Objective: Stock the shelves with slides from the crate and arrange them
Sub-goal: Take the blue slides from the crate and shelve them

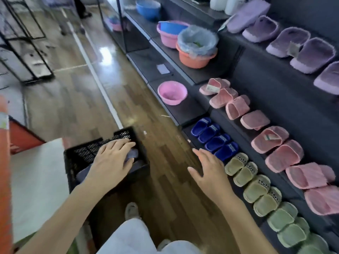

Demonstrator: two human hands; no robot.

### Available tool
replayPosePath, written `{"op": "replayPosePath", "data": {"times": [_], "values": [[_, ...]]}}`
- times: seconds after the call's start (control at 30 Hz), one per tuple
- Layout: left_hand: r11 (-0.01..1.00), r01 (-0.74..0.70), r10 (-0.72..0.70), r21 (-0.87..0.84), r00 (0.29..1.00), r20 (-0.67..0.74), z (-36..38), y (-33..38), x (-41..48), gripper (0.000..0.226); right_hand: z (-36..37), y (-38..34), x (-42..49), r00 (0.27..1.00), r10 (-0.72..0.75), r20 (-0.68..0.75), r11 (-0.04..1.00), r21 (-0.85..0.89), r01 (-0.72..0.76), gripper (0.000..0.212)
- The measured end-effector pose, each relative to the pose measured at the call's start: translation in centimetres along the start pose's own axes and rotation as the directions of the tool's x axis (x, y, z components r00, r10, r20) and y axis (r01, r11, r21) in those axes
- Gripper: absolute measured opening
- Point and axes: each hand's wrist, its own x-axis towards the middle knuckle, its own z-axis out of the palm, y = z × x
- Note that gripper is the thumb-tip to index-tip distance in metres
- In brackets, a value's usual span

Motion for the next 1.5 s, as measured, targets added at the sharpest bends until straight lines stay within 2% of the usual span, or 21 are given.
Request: {"op": "replayPosePath", "data": {"times": [0.17,0.27,0.37,0.47,0.57,0.67,0.73,0.87,0.97,1.27,1.4,1.5], "values": [[0.980,0.199,-0.199,0.011,0.980,-0.010,-0.5,-6.1,-1.9,0.042,2.0,-5.5,4.7,0.984,-0.165,0.069,0.985,-0.039,0.168,0.056],[0.966,0.256,-0.256,0.015,0.967,0.002,-0.8,-9.5,-2.2,0.039,3.6,-8.7,7.4,0.969,-0.225,0.102,0.972,-0.049,0.231,0.055],[0.949,0.315,-0.314,-0.006,0.949,0.018,-1.0,-13.1,-2.0,0.045,5.4,-12.0,10.3,0.954,-0.261,0.146,0.961,-0.051,0.271,0.055],[0.930,0.367,-0.368,0.009,0.930,0.010,-1.0,-16.7,-2.0,0.037,7.3,-15.2,13.0,0.940,-0.286,0.189,0.953,-0.051,0.300,0.055],[0.914,0.405,-0.403,-0.024,0.913,0.060,-1.0,-20.3,-2.0,0.050,9.0,-18.4,15.1,0.927,-0.299,0.225,0.947,-0.047,0.317,0.055],[0.887,0.461,-0.458,-0.020,0.886,0.070,-0.9,-23.3,-2.1,0.038,10.4,-20.9,17.0,0.911,-0.313,0.267,0.940,-0.050,0.338,0.055],[0.862,0.505,-0.503,-0.043,0.862,0.059,-0.6,-24.7,-2.5,0.037,11.2,-22.1,18.0,0.898,-0.325,0.297,0.932,-0.061,0.358,0.055],[0.817,0.572,-0.562,-0.069,0.818,0.122,-0.3,-26.4,-3.1,0.046,12.2,-23.8,20.0,0.867,-0.364,0.341,0.907,-0.079,0.413,0.055],[0.777,0.626,-0.611,-0.073,0.776,0.159,0.1,-26.9,-3.2,0.039,13.0,-24.5,21.5,0.845,-0.393,0.362,0.891,-0.079,0.448,0.055],[0.648,0.760,-0.723,-0.049,0.634,0.276,2.6,-27.0,-2.4,0.043,16.2,-24.0,27.4,0.753,-0.458,0.473,0.843,-0.037,0.536,0.052],[0.646,0.763,-0.733,0.001,0.621,0.277,4.6,-27.4,-0.2,0.053,18.1,-23.2,31.3,0.689,-0.507,0.518,0.799,-0.017,0.601,0.052],[0.663,0.748,-0.722,0.030,0.629,0.286,6.3,-27.6,1.8,0.052,19.8,-22.2,33.9,0.665,-0.508,0.548,0.800,0.012,0.600,0.051]]}}
